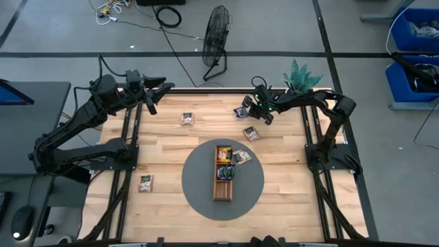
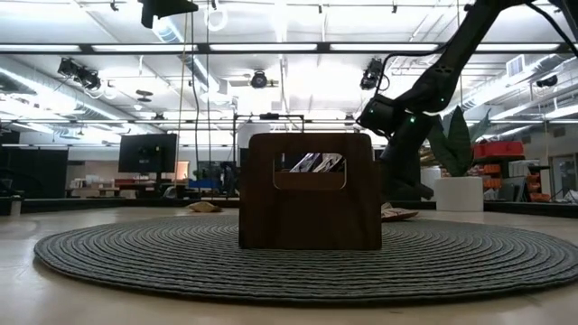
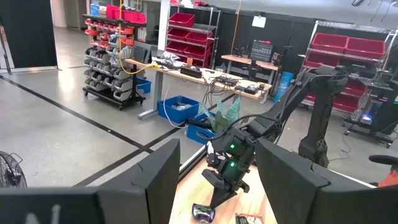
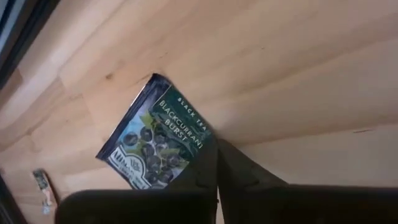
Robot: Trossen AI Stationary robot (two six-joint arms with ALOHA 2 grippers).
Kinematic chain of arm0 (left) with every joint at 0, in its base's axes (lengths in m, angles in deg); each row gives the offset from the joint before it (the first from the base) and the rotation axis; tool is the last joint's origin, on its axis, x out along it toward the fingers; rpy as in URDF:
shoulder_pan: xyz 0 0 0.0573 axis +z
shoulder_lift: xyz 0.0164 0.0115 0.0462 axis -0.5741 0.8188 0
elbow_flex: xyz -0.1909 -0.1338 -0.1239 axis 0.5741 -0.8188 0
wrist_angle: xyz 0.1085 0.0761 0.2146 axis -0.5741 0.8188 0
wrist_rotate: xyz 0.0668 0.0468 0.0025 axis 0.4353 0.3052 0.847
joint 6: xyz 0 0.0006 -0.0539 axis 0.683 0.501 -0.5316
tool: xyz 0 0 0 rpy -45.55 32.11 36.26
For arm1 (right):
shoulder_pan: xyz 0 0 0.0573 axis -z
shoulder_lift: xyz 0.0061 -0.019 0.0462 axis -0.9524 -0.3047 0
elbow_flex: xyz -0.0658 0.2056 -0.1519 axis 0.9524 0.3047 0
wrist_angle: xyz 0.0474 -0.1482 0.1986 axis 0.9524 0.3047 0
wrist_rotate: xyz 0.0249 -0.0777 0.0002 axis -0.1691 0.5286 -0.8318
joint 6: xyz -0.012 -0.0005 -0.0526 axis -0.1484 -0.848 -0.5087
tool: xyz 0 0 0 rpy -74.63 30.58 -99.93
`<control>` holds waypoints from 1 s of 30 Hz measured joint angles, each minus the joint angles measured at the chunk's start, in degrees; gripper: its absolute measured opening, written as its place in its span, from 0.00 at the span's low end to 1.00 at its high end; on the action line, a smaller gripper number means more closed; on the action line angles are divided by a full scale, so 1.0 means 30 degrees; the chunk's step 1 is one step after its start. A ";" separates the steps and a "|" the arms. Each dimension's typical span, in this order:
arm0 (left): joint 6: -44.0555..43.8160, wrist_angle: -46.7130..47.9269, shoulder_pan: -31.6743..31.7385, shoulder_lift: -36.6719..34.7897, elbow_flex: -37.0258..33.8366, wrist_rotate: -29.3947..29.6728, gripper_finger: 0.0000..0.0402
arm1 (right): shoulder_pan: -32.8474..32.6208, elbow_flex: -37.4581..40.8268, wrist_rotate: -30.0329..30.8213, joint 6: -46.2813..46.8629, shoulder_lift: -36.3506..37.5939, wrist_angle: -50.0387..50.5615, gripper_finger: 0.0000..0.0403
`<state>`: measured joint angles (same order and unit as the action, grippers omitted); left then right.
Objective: Pick & Place Tea
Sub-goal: Put the purple tea bag into the middle section of the wooden organizer
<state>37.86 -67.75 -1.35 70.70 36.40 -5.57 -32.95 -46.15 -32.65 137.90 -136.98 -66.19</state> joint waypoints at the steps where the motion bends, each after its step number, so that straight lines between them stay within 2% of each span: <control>1: 0.0000 0.0006 -0.0005 0.0004 0.0000 0.0000 0.53 | 0.0000 0.0000 -0.0155 -0.0233 0.0018 0.0041 0.01; 8: 0.0007 0.0003 -0.0005 0.0005 0.0000 0.0000 0.53 | -0.0418 0.0007 -0.0072 -0.0853 0.1309 0.0488 0.00; 17: -0.0762 0.1113 0.0003 0.0024 0.0000 -0.0001 0.53 | -0.1707 0.0007 0.1702 -0.2181 0.4121 0.1478 0.00; 24: -0.2742 0.1212 0.0003 0.0577 0.0000 -0.1174 0.53 | -0.2782 0.0007 0.2891 -0.2945 0.6627 0.1947 0.00; 30: -0.6146 0.1293 -0.0005 0.1617 0.0000 -0.2537 0.53 | -0.4238 0.0007 0.3766 -0.4454 0.8477 0.3040 0.00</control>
<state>19.42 -63.87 -1.37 75.55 36.40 -13.18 -45.66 -46.13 -21.35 124.53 -111.55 -57.06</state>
